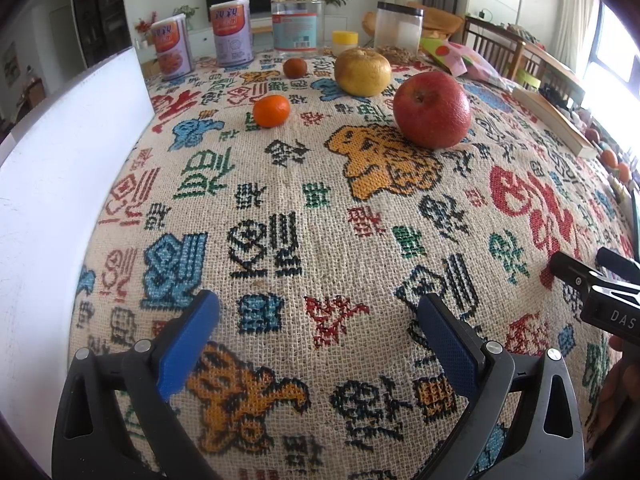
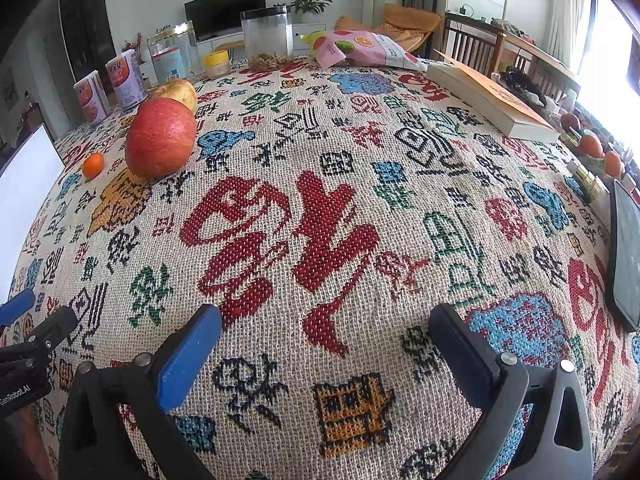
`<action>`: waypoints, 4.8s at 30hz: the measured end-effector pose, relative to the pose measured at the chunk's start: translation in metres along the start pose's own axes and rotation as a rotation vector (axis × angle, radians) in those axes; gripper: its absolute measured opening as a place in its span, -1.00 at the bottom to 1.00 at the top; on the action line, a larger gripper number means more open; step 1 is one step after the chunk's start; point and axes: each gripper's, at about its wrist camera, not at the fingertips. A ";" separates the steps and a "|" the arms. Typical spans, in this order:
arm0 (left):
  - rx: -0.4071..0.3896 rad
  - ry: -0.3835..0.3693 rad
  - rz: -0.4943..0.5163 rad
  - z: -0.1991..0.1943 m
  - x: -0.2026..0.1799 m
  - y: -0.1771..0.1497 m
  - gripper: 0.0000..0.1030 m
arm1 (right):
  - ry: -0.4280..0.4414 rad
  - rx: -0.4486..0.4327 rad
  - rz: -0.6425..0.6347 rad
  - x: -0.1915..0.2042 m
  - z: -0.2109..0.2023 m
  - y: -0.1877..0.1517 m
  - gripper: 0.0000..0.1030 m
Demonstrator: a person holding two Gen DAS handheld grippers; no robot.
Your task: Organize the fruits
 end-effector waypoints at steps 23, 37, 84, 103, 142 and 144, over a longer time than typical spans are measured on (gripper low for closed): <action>-0.002 -0.031 -0.275 0.033 0.045 0.081 0.94 | 0.002 0.000 0.000 0.000 0.000 0.000 1.00; -0.037 0.006 -0.059 0.091 0.046 0.132 0.29 | 0.003 0.000 0.000 0.000 0.000 0.000 1.00; 0.004 -0.021 0.050 -0.008 0.004 -0.010 0.90 | 0.008 -0.002 0.001 -0.001 0.000 0.000 1.00; 0.004 -0.020 0.049 -0.008 0.004 -0.010 0.92 | 0.186 -0.009 -0.043 0.010 -0.004 0.039 0.92; 0.004 -0.017 0.047 -0.007 0.005 -0.011 0.94 | 0.618 0.103 0.421 -0.046 -0.003 0.021 0.19; 0.003 -0.017 0.047 -0.007 0.005 -0.011 0.94 | 0.622 0.078 0.389 -0.044 -0.012 0.023 0.20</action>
Point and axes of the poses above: each gripper's, at about its wrist camera, not at the fingertips, and z roughly the way its jaws point, x to its left, y to its top, and after that the axes turned 4 degrees about -z, right-handed
